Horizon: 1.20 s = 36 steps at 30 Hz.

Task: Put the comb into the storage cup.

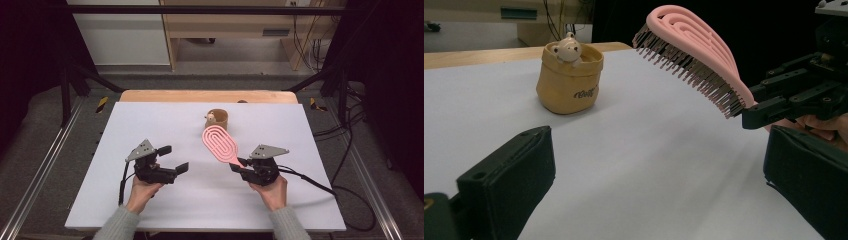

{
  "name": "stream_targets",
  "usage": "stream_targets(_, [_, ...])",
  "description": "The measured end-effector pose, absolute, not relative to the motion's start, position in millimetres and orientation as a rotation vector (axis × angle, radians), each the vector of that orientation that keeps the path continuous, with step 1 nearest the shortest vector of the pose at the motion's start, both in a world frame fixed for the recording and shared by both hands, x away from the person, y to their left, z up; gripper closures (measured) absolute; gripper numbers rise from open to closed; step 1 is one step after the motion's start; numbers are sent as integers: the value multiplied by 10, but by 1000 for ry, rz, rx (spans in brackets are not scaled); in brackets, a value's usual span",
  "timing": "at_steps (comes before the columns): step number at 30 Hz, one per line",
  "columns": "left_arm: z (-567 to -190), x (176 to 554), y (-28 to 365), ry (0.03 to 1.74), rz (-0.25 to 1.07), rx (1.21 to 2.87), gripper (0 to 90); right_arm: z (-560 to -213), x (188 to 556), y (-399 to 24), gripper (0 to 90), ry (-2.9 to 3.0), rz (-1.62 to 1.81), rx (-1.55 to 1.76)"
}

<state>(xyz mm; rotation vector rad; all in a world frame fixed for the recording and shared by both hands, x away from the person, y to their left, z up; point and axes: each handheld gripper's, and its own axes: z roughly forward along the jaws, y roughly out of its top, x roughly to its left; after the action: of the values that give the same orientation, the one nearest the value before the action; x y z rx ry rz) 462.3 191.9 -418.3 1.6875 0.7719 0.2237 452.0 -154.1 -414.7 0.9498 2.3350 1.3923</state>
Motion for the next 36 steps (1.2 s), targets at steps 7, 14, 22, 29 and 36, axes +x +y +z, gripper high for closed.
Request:
stream_targets(7, [-4177,4642,1839,765,211,1685,1,-4142,4516,-1544,699,2336,1394,945])
stream_targets(14, [-4171,4663,1784,762,202,1684,1,-4134,4511,-1548,699,2331,1401,941])
stream_targets(22, [-4153,4677,1711,748,187,1686,1,-4130,4507,-1546,699,2330,1405,938])
stream_targets(29, [-4130,4690,1633,736,176,1686,0,-4129,4506,-1546,699,2330,1404,937])
stream_targets(36, [-4107,4704,1537,723,163,1685,0,-4123,4501,-1550,699,2330,1407,931])
